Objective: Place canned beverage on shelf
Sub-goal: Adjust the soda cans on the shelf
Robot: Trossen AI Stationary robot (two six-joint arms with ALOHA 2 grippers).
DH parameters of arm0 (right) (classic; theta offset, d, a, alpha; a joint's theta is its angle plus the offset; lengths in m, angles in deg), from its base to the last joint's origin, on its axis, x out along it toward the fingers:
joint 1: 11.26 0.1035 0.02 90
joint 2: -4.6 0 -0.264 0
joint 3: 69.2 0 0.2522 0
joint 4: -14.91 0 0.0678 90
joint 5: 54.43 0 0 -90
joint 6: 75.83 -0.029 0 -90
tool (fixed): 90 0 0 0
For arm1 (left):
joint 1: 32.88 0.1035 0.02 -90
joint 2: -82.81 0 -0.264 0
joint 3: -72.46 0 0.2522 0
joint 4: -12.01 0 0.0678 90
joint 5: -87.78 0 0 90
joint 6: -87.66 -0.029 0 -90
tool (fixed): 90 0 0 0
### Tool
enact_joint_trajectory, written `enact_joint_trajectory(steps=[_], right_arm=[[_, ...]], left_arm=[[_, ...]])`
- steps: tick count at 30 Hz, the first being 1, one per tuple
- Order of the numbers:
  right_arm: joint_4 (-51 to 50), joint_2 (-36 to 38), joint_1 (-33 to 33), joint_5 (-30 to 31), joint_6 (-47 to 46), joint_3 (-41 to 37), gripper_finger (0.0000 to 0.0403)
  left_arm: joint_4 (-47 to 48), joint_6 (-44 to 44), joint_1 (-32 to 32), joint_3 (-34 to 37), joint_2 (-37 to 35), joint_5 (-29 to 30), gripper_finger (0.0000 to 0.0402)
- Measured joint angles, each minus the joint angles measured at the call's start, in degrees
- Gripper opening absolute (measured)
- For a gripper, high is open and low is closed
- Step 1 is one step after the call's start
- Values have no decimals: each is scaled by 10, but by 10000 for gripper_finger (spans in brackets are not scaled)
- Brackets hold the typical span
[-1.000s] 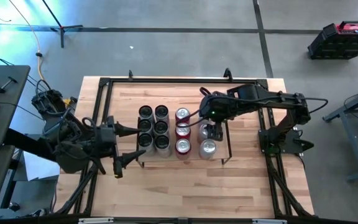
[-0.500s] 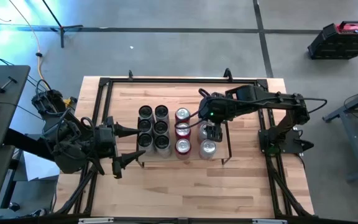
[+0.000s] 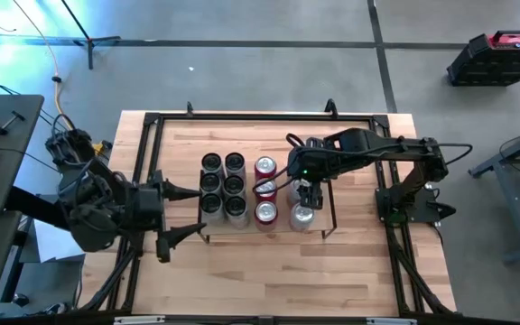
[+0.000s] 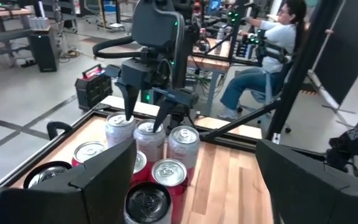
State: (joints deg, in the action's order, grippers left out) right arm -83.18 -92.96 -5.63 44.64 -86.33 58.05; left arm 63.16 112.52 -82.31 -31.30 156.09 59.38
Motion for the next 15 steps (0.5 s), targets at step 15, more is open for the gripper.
enact_joint_trajectory(steps=[15], right_arm=[[-2,9,25,-2,-90,123,275]], left_arm=[[-5,-41,-34,0,-17,5,323]])
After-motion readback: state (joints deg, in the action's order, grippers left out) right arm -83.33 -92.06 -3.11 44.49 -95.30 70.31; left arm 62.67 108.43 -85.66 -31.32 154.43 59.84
